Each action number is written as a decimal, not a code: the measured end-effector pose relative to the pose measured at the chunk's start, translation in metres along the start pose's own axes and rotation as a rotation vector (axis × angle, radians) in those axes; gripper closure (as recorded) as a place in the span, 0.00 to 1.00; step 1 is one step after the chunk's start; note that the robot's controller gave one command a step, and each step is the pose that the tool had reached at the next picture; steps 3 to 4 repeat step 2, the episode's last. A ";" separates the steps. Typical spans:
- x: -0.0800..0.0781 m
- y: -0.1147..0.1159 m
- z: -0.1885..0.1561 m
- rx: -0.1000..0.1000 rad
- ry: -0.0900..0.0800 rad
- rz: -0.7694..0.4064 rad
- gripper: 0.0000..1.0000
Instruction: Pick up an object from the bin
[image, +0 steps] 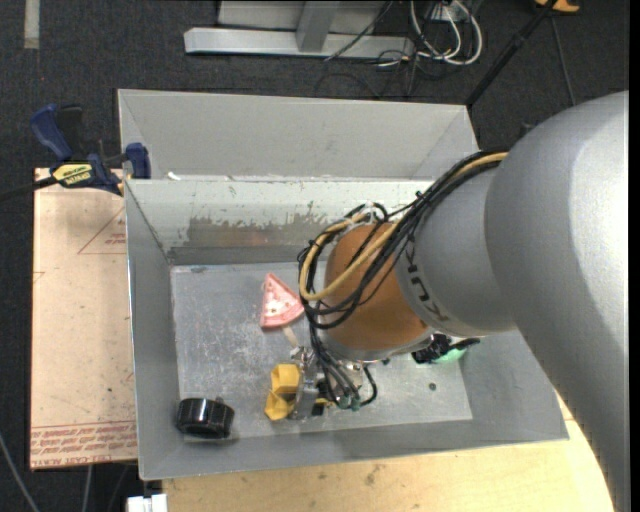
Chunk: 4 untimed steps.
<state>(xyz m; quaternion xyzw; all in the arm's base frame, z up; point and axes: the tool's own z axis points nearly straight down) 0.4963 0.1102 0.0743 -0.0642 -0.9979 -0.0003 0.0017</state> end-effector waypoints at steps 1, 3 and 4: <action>0.001 0.000 -0.012 0.001 0.002 0.000 1.00; 0.001 0.000 -0.028 0.000 0.000 0.000 1.00; 0.001 0.000 -0.028 0.000 0.000 0.000 1.00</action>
Offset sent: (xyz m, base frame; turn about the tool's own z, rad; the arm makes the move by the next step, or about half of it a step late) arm 0.0000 0.0000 0.0644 0.0000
